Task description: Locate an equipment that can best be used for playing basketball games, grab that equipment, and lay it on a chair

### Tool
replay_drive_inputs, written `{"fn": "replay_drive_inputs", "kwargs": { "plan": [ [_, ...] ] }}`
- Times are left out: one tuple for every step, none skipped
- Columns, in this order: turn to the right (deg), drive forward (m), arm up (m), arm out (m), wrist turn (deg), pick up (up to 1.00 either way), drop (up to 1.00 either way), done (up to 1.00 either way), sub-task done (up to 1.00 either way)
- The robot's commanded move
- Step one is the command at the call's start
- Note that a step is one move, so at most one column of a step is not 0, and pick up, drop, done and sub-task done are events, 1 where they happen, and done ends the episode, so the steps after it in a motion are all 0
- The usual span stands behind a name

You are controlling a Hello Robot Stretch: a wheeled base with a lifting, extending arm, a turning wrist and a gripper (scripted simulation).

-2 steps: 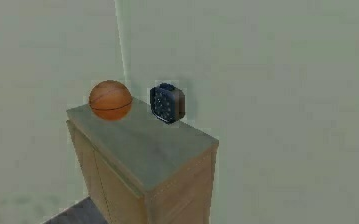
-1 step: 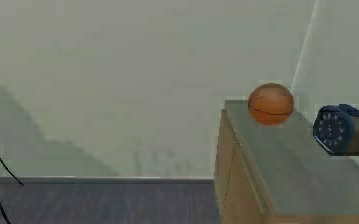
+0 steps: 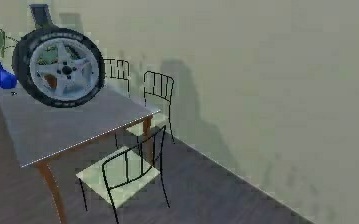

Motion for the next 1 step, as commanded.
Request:
{"fn": "replay_drive_inputs", "kwargs": {
  "plan": [
    [-18.0,0.00,0.00,0.00,0.0,0.00,0.00,0.00,0.00]
  ]
}}
